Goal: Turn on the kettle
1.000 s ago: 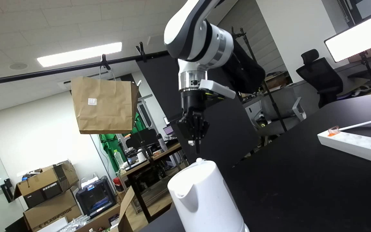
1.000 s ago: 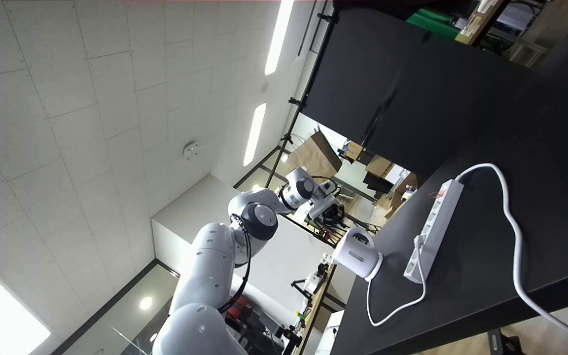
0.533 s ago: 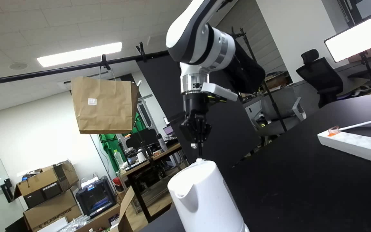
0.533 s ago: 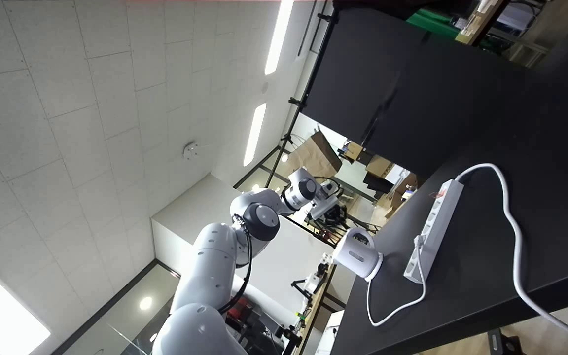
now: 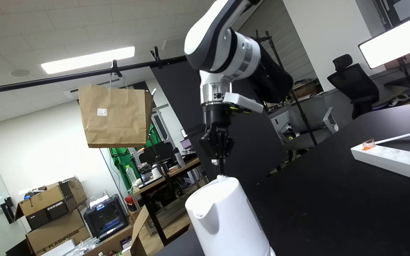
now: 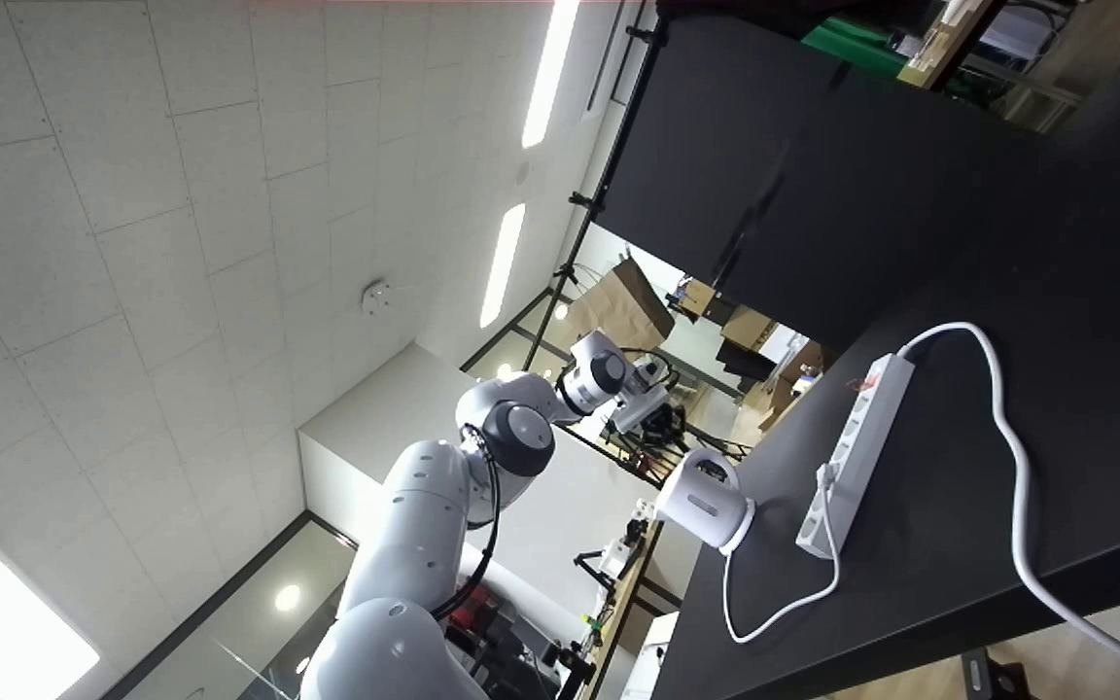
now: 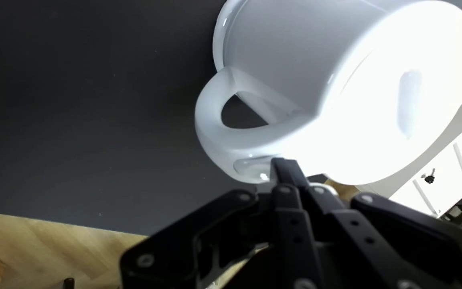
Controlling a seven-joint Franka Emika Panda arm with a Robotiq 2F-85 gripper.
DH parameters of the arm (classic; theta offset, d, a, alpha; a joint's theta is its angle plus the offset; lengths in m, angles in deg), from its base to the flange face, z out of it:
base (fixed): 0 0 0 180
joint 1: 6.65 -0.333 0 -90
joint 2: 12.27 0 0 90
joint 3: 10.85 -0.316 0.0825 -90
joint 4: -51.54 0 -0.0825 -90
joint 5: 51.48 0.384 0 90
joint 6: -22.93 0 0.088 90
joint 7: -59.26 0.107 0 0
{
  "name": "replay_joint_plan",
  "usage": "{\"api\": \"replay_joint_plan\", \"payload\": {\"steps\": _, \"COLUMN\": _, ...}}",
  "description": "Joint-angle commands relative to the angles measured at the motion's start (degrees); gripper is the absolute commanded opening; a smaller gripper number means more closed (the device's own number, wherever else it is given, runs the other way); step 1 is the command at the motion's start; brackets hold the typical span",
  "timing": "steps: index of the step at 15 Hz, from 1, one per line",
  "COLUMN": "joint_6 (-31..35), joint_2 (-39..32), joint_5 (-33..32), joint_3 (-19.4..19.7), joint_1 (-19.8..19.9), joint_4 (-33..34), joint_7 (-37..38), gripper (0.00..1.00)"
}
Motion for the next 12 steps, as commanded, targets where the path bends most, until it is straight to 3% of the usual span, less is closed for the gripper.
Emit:
{"api": "replay_joint_plan", "payload": {"steps": 1, "joint_6": -2.36, "joint_2": -1.64, "joint_5": -0.41, "joint_3": 0.26, "joint_1": -0.89, "joint_4": 3.66, "joint_7": 1.18, "gripper": 0.0}}
{"api": "replay_joint_plan", "payload": {"steps": 12, "joint_6": -2.35, "joint_2": -0.48, "joint_5": -2.5, "joint_3": 1.58, "joint_1": -4.06, "joint_4": 3.65, "joint_7": 1.46, "gripper": 0.0}}
